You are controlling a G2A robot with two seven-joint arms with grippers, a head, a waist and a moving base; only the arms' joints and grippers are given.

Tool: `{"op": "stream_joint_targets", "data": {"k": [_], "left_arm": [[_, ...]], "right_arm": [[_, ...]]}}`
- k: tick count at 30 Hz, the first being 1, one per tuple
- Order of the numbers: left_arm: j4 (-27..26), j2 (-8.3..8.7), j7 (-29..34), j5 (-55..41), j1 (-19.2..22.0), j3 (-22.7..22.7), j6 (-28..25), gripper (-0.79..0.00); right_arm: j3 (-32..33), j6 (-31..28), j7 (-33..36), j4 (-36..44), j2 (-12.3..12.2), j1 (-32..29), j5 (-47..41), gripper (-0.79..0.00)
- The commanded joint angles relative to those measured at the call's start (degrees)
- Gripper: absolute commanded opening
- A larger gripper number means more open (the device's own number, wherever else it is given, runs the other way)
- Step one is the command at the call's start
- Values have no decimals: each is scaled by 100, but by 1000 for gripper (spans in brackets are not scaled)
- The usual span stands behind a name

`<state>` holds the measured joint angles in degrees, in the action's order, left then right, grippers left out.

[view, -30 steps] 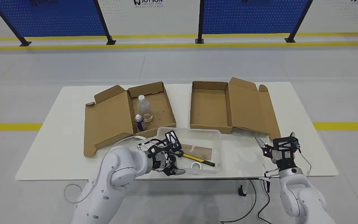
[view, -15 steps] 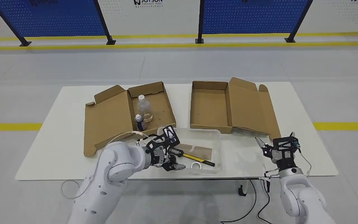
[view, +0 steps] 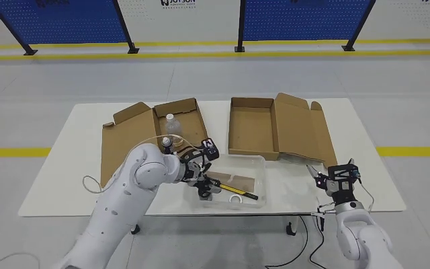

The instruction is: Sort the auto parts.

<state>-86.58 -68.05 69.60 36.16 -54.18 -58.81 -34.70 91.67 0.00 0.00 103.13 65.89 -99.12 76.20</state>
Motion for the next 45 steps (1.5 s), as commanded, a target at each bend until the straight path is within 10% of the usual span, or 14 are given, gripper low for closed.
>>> {"op": "stream_joint_targets", "data": {"k": [1, 23, 45], "left_arm": [[170, 36, 28, -51, 173, 271, 29, -409], [1029, 463, 209, -729, 1212, 1671, 211, -348], [1622, 293, 21, -275, 1593, 2204, 380, -480]], "right_arm": [[0, 0, 0, 0, 0, 0, 0, 0], [0, 0, 0, 0, 0, 0, 0, 0], [0, 0, 0, 0, 0, 0, 0, 0]]}}
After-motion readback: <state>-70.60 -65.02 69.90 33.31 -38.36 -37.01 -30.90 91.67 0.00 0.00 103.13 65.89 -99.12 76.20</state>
